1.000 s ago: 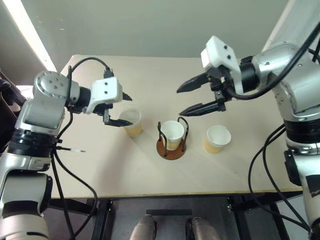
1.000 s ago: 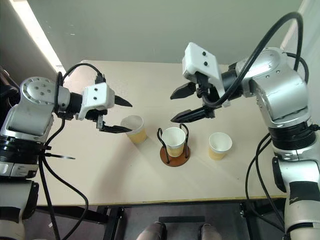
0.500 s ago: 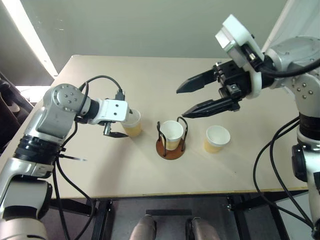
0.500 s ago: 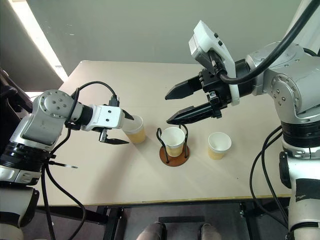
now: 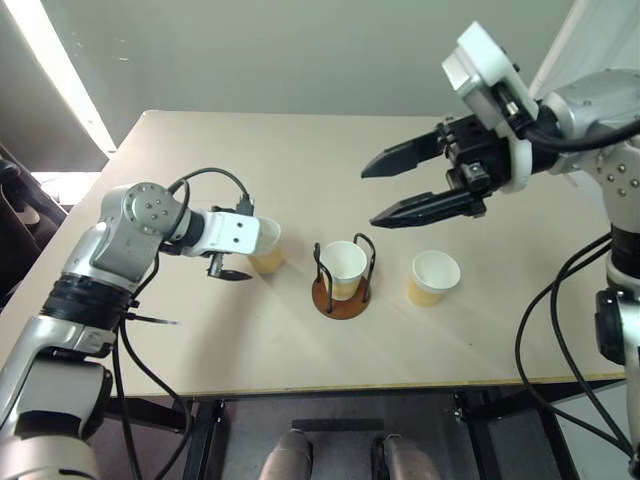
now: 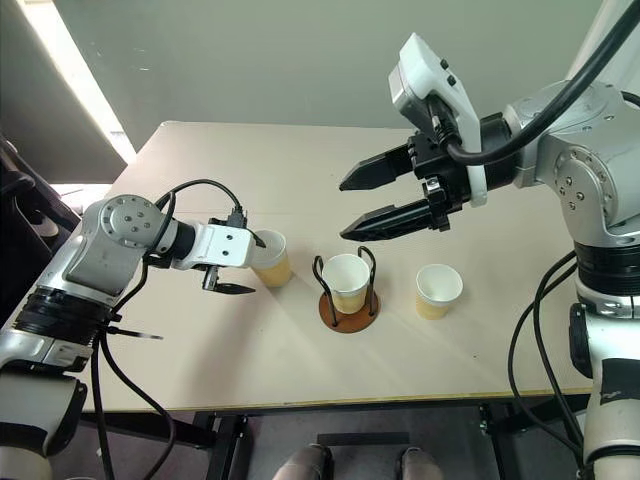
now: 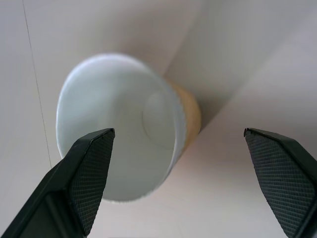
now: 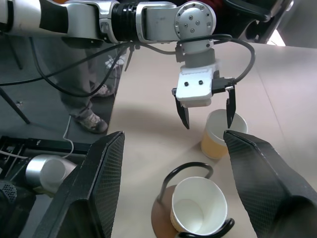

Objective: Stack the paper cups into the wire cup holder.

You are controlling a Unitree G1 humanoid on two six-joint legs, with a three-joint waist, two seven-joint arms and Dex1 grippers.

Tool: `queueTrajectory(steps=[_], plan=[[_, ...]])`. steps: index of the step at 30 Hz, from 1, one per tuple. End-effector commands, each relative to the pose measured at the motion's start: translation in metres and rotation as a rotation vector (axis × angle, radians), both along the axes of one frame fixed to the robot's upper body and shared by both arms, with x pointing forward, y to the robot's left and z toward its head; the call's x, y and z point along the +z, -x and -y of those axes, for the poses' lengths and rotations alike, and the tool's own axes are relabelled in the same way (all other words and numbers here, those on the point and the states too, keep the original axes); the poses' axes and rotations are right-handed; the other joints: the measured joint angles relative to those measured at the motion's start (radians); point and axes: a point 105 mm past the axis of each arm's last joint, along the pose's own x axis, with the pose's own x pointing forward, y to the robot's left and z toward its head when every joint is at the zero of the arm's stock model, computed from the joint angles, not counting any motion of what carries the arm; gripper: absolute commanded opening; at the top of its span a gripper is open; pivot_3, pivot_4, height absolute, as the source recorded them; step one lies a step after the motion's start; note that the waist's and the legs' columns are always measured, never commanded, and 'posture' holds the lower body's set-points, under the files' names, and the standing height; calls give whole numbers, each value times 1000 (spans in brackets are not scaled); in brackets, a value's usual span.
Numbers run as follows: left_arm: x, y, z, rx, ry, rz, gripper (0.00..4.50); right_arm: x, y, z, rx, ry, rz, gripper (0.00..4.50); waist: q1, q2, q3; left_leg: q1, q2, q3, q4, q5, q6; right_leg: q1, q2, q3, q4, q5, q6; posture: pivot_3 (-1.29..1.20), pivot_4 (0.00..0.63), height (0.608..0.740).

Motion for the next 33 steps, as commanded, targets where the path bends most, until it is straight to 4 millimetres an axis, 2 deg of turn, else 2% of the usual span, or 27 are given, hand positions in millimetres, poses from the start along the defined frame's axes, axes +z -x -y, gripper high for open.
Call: queueTrajectory(steps=[1, 3, 6, 17, 25, 33], plan=[[7, -5, 3, -12, 3, 40, 4500, 8, 3, 4, -9, -13, 47, 3279, 0, 0, 0, 0, 0, 0, 0, 0, 0, 0, 0, 0, 0, 0, 0, 0, 150, 740], [5, -7, 4, -13, 10, 28, 4500, 8, 4, 4, -14, -13, 47, 3279, 0, 0, 0, 0, 0, 0, 0, 0, 0, 0, 0, 0, 0, 0, 1, 0, 150, 740], [5, -10, 8, -19, 21, 25, 3911, 7, 4, 5, -20, -12, 47, 3326, 0, 0, 0, 0, 0, 0, 0, 0, 0, 0, 0, 0, 0, 2, 3, 0, 150, 740], [12, -16, 6, -23, 17, 19, 33, 5, 3, 9, -33, -10, 42, 3326, -1, 0, 0, 0, 0, 0, 0, 0, 0, 0, 0, 0, 0, 2, 4, 0, 150, 740], [24, 2, 17, -85, 85, -70, 33, 0, 8, 19, -5, -1, 48, 3326, 1, 0, 0, -1, 0, 1, 1, 0, 0, 0, 0, 0, -1, 3, 5, 0, 150, 740], [43, 10, 26, -146, 114, -87, 33, 6, 8, 30, -19, 32, 91, 3326, 0, 0, 0, -1, 0, 1, 1, 0, 0, 0, 0, 0, 0, 3, 5, 0, 150, 740]])
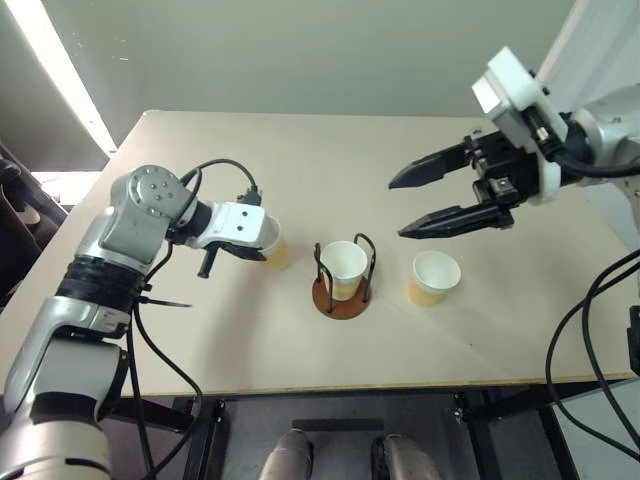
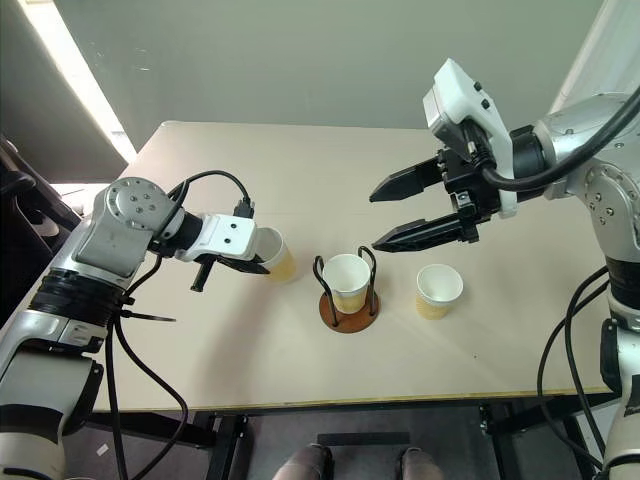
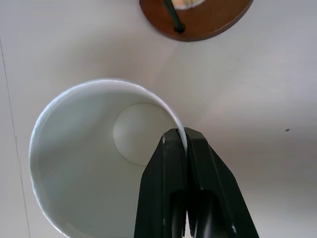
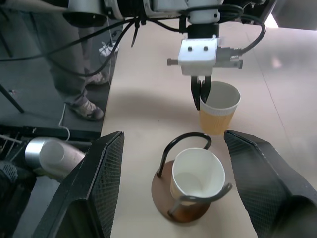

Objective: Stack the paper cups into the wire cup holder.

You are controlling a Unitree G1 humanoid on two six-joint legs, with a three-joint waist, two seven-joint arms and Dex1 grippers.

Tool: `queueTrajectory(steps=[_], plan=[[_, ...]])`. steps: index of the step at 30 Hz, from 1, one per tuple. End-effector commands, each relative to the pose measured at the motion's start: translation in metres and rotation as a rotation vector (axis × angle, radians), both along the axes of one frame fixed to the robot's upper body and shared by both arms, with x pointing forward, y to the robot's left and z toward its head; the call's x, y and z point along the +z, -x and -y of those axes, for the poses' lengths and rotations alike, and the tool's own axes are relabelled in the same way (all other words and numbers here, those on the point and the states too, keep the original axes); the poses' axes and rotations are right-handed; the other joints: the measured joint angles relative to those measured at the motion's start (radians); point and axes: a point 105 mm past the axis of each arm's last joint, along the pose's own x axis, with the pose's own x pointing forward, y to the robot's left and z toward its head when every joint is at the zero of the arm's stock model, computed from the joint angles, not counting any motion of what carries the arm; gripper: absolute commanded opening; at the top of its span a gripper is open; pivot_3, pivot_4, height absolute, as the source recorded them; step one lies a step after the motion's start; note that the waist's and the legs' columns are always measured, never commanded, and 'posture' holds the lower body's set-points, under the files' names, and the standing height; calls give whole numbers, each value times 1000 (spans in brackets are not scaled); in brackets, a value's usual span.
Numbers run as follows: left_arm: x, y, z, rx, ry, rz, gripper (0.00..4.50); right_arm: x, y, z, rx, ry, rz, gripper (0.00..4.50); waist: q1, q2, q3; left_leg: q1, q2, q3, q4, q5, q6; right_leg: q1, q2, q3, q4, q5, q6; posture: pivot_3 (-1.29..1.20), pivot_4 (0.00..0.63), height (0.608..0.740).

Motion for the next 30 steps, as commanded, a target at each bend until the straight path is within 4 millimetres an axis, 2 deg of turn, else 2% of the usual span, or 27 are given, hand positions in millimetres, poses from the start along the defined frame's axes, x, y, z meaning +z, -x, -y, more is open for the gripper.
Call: queueTrajectory(steps=[1, 8, 12, 15, 23, 30], plan=[[37, 3, 9, -48, 54, 75, 33, 17, 5, 6, 1, -12, 84, 3326, 0, 0, 0, 0, 0, 0, 0, 0, 0, 0, 0, 0, 0, 0, 0, 0, 150, 740], [95, 5, 32, -106, 198, 131, 33, 15, 6, 9, -28, -5, 80, 3326, 2, 0, 0, -2, 0, 0, 3, -1, 1, 0, 0, 0, -1, 0, 1, 0, 150, 740], [110, 5, 36, -119, 222, 146, 33, 13, 7, 8, -30, -2, 74, 3326, 0, 0, 0, -2, 0, 1, 2, -1, 2, 0, 0, 1, -1, 1, 1, 0, 150, 740], [124, 8, 49, -169, 273, 139, 33, 12, 9, 7, -33, -2, 72, 3326, 1, 0, 0, -2, 0, 1, 2, -1, 2, 0, 0, 0, -1, 1, 2, 0, 150, 740], [118, 20, 77, -297, 285, 43, 33, 11, 14, 11, -69, 0, 71, 3326, 3, 0, 0, -4, 0, 0, 5, -1, 2, 0, -1, 0, -2, 2, 4, 0, 150, 740], [109, 26, 91, -375, 243, -9, 33, 11, 17, 16, -110, -5, 73, 3326, 4, 0, 0, -5, 0, 0, 8, -2, 3, 0, -1, 1, -3, 3, 6, 0, 150, 740]])
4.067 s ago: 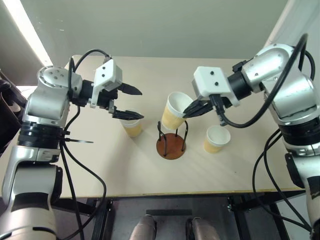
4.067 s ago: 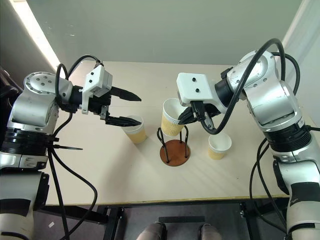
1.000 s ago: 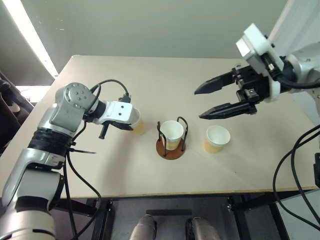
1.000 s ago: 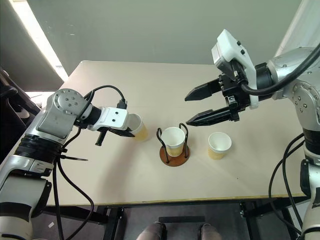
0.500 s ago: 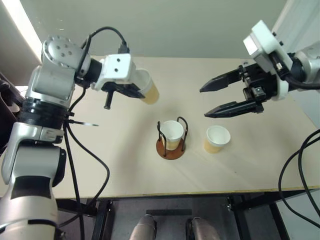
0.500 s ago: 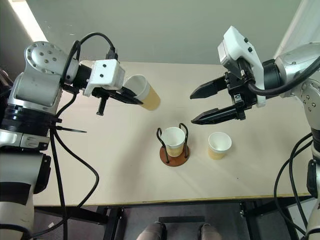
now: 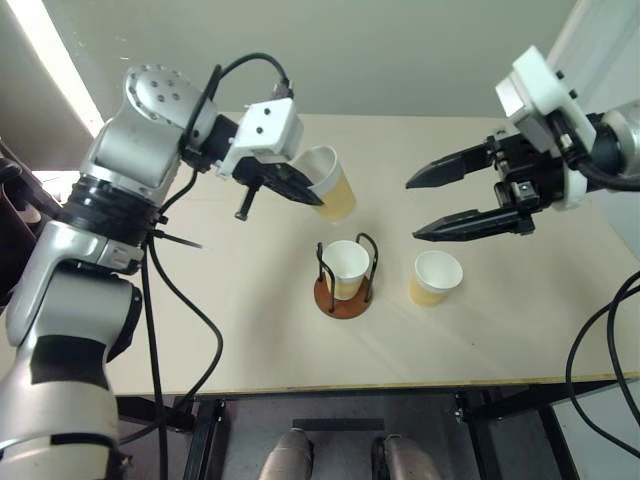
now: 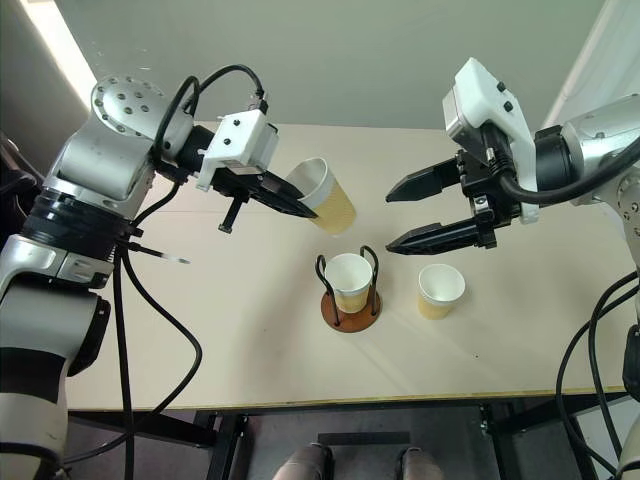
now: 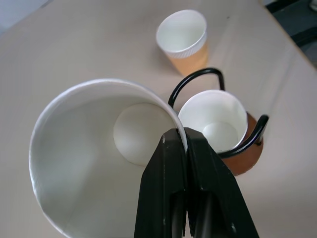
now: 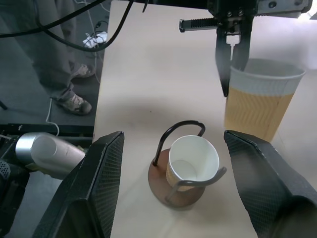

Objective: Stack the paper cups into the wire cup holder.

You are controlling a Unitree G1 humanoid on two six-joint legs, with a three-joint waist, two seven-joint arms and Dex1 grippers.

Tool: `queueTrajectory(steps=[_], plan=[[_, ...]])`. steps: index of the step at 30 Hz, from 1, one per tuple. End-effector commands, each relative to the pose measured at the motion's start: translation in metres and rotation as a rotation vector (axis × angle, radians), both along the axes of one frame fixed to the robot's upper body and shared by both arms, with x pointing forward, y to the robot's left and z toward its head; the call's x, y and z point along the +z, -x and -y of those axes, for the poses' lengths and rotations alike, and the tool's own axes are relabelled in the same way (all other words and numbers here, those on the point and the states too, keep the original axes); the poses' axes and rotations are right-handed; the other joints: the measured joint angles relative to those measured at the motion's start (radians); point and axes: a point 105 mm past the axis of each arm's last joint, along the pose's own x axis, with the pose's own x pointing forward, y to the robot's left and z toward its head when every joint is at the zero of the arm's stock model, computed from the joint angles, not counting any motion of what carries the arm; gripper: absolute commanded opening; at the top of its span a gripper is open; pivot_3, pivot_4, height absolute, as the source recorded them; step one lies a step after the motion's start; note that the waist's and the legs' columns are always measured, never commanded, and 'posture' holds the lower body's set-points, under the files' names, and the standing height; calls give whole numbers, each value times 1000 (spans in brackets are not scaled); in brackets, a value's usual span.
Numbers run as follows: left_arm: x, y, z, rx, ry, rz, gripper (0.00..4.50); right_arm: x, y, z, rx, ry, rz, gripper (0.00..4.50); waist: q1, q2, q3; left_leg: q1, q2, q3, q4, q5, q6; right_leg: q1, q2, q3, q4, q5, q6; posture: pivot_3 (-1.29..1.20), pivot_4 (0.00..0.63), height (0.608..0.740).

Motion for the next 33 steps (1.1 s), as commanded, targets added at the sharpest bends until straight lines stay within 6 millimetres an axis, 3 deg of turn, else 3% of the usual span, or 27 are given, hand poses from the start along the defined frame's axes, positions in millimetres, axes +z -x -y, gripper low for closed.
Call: queueTrajectory(steps=[1, 10, 33], plan=[[13, 12, 11, -94, -16, 19, 33, 12, 7, 6, -25, -22, 56, 3326, 0, 0, 0, 0, 0, 0, 1, 0, 0, 0, 0, 0, 0, 0, 0, 0, 150, 740], [10, 21, 20, -163, -57, -6, 33, 13, 8, 9, -58, -29, 57, 3326, 2, 0, 0, -3, -1, 2, 6, -1, 2, 0, 0, 1, -1, 1, 3, 0, 150, 740], [-23, 29, 18, -221, -188, -38, 33, 12, 8, 9, -68, -40, 52, 3326, 5, 1, 0, -4, -2, 3, 6, -2, 3, 0, 0, 1, -2, 0, 5, 0, 150, 740]])
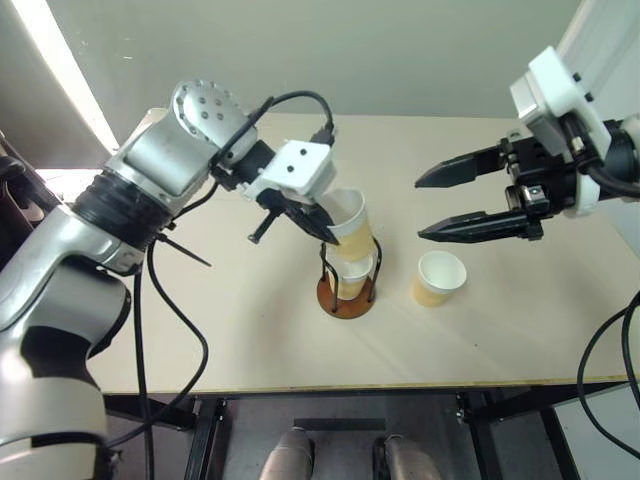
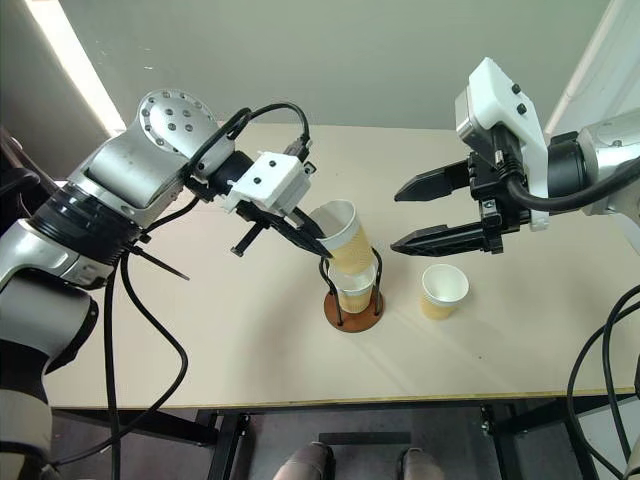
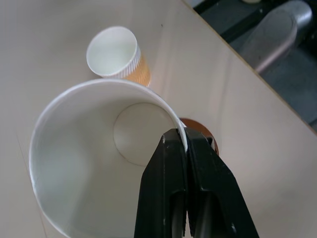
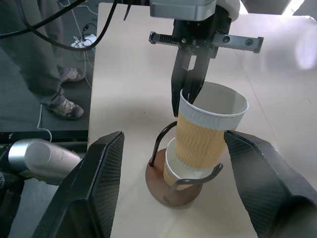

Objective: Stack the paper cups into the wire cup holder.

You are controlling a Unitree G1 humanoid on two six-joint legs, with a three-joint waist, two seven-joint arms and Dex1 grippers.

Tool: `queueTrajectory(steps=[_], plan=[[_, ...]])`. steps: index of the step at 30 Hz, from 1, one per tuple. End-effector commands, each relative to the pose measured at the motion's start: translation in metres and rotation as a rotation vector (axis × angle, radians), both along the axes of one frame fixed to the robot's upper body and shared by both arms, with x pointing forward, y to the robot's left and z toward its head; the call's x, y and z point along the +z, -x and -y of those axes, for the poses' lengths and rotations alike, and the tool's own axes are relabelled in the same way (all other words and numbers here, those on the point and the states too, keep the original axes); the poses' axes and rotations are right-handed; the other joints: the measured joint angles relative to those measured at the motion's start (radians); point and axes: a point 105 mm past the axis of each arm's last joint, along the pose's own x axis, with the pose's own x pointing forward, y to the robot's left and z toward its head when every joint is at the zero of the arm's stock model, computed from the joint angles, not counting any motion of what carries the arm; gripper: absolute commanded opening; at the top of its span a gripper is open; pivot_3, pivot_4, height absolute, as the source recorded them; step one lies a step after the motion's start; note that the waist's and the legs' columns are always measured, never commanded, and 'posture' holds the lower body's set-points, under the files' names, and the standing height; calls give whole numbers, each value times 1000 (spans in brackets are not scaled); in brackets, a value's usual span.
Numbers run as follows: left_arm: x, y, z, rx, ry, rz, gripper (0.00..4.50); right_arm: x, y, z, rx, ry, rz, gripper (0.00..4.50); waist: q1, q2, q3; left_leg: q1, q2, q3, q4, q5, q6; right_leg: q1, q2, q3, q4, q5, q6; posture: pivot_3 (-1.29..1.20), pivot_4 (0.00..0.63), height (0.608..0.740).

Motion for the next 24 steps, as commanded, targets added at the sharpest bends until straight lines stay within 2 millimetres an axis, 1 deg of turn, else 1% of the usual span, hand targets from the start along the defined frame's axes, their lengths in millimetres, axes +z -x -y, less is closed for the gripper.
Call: queueTrajectory(steps=[1, 7, 13, 17, 23, 24], plan=[[0, 7, -2, -43, -28, 0, 33, 10, 4, 4, -9, -15, 48, 3326, 1, 0, 0, 0, 0, -1, 0, 0, 0, 0, 0, 0, 0, 0, 0, 0, 150, 740], [-6, 7, -5, -42, -45, -7, 33, 9, 4, 4, -11, -15, 48, 3326, 2, 0, 0, 0, 1, -2, 0, 0, 0, 0, -1, 0, 0, 0, 0, 0, 150, 740], [-14, -2, -8, -42, -81, 42, 33, 9, 4, 4, -14, -14, 48, 3326, 3, 0, 0, 0, 1, -2, 0, 0, 0, 0, -1, 0, 0, 0, 0, 0, 150, 740], [-18, -4, -7, -54, -85, 57, 33, 9, 4, 5, -17, -12, 47, 3326, 4, 0, 0, 0, 0, -2, 1, 0, 0, 0, -1, 0, 0, 0, 0, 0, 150, 740], [-18, -7, -4, -55, -74, 62, 33, 8, 4, 6, -22, -7, 43, 3326, 6, 0, 0, 0, 0, -2, 0, 0, 0, 0, -1, 0, 0, 0, 0, 0, 150, 740], [-18, -8, -4, -53, -73, 62, 428, 8, 4, 6, -24, -7, 43, 3326, 7, 0, 0, 0, 0, -1, 0, 0, 0, 0, -1, 0, 0, 0, 0, 0, 150, 740]])
